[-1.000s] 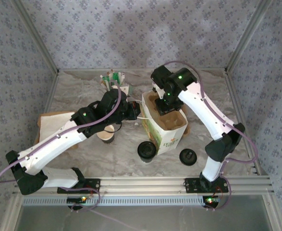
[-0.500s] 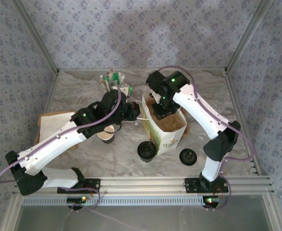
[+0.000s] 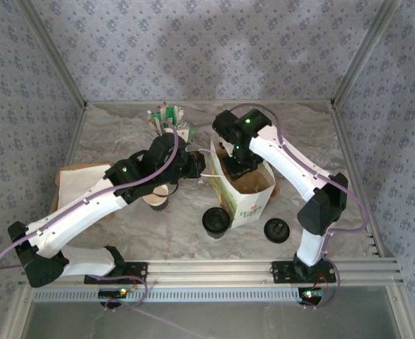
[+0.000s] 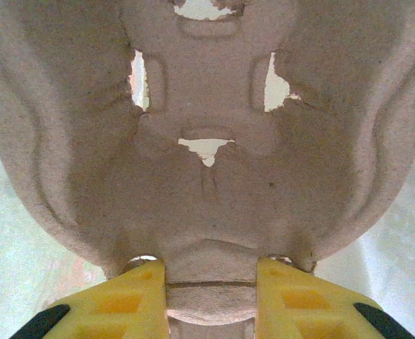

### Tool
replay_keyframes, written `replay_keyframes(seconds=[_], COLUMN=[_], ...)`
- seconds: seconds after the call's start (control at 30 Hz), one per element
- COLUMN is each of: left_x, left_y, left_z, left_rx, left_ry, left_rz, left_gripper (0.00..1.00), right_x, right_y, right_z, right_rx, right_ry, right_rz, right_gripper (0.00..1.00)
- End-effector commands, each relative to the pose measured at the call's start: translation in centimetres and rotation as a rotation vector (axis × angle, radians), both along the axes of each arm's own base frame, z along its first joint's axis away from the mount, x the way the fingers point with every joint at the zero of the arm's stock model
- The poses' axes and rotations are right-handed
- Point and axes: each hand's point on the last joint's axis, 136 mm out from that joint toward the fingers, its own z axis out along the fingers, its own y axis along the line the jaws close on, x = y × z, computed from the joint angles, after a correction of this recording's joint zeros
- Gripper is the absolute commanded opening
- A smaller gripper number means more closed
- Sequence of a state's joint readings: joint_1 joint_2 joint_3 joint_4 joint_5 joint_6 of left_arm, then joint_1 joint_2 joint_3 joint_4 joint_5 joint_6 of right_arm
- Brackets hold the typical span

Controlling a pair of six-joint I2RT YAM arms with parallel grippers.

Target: Pack the takeout coffee

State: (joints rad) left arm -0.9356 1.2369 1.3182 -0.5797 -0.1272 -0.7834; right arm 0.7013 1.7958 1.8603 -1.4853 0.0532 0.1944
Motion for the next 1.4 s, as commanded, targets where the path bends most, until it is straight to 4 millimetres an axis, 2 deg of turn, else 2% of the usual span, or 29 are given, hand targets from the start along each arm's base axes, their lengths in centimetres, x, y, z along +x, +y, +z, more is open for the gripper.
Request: replay_keyframes(seconds=[0.0,0.4,0.73,1.1,1.23,1.37], left_x=[0.2,0.1,0.1,1.1,1.6,1.8], left_y=[0.9,1.1,1.5,4.5,5.7,5.8], left_z=[1.2,1.2,1.3,0.5,-0.2,-0.8], left_rx=[-0.025,-0.027,-0.025,0.012,0.014,0.01], left_ry=[-0.031,-0.033,-0.041,-0.057,-0.05,-0.039], left_rz=[0.027,0.035,0.046,0.145,0.18,0.182], left_gripper=[0.06,0.06,0.06,0.08,0.08,0.09], right_x=[-0.2,0.0,0.4,2.6,2.9,2.6], right_y=[0.4,0.9,1.9,3.5,3.6,3.6], right_z=[-1.0,-3.2,-4.2,-4.1,-5.0,-6.0], right_rx=[-0.007,-0.018,0.006,0.029,0.003,-0.013], right_ry=[0.025,0.029,-0.014,-0.07,-0.066,-0.057], right_rz=[-0.005,-0.017,-0.037,-0.057,-0.057,-0.049], right_gripper=[0.31,0.3,0.3,0.3,0.3,0.29])
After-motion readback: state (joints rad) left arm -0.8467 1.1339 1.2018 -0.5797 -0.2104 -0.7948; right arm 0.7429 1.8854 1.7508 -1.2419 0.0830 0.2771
